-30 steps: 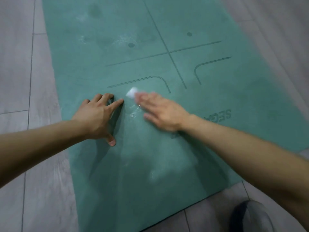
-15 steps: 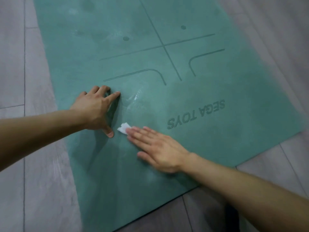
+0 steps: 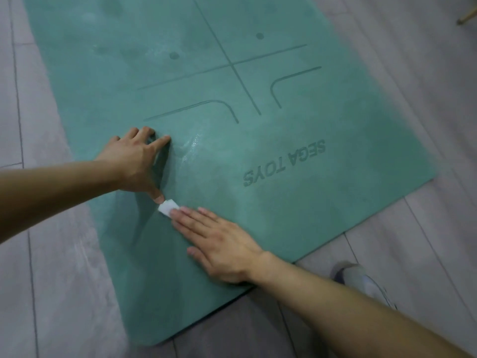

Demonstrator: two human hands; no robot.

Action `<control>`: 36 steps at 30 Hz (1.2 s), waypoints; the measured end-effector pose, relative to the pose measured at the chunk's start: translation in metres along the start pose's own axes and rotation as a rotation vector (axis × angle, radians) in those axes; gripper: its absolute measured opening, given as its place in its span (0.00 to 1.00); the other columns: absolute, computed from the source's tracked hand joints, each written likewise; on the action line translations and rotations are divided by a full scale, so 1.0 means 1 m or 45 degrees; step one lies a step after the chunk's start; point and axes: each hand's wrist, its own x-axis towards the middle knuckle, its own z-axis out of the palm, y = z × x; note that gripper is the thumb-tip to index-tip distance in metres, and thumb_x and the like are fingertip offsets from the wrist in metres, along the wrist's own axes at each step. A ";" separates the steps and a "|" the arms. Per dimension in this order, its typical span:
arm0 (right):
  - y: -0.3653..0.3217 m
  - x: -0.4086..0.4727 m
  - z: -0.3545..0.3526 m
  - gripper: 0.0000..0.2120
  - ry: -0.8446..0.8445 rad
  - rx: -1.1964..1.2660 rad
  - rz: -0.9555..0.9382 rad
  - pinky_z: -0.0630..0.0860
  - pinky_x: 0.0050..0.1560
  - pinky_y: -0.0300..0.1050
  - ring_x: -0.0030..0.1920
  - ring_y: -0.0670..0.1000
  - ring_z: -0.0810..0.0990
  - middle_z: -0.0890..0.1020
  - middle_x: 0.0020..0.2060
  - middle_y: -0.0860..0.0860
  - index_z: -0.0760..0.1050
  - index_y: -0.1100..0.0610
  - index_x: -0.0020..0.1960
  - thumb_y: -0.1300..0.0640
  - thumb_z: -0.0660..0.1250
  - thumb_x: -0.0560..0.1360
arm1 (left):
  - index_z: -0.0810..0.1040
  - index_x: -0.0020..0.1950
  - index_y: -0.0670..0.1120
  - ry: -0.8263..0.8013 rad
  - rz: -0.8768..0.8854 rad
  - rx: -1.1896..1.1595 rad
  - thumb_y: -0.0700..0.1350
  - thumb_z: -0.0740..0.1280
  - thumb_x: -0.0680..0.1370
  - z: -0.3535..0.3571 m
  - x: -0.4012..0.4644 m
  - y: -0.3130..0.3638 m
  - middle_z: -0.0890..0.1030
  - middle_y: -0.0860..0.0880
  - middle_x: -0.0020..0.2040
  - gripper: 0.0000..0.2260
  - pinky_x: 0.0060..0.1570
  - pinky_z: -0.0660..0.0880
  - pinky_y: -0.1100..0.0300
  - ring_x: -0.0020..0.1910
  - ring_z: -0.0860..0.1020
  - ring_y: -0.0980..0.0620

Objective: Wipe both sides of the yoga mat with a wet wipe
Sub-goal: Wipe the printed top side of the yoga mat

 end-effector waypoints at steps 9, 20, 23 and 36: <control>0.135 -0.068 -0.040 0.35 0.297 0.020 1.112 0.42 0.84 0.50 0.85 0.50 0.40 0.43 0.85 0.54 0.47 0.61 0.85 0.42 0.45 0.85 | 0.49 0.84 0.54 -0.096 -0.062 0.006 0.73 0.82 0.48 -0.001 0.003 0.011 0.60 0.43 0.78 0.73 0.69 0.73 0.40 0.75 0.64 0.38; 0.066 -0.102 -0.004 0.31 0.255 -0.048 0.825 0.51 0.84 0.54 0.85 0.52 0.49 0.52 0.85 0.54 0.51 0.60 0.85 0.47 0.46 0.87 | 0.55 0.79 0.49 -0.024 0.003 0.193 0.70 0.80 0.62 0.003 -0.018 0.030 0.70 0.44 0.70 0.56 0.62 0.76 0.43 0.68 0.73 0.40; 0.111 -0.139 -0.025 0.31 0.322 -0.110 1.154 0.47 0.85 0.51 0.85 0.53 0.52 0.57 0.84 0.57 0.57 0.63 0.84 0.50 0.46 0.84 | 0.60 0.77 0.49 -0.019 0.032 0.147 0.66 0.80 0.66 0.007 -0.023 0.028 0.70 0.44 0.69 0.48 0.60 0.77 0.43 0.67 0.73 0.40; 0.072 -0.086 -0.039 0.17 0.664 0.180 1.236 0.79 0.52 0.54 0.52 0.60 0.81 0.80 0.55 0.55 0.78 0.58 0.66 0.58 0.69 0.78 | 0.63 0.76 0.51 -0.026 0.016 0.094 0.67 0.83 0.59 0.001 -0.014 0.027 0.71 0.44 0.64 0.53 0.53 0.77 0.47 0.62 0.75 0.40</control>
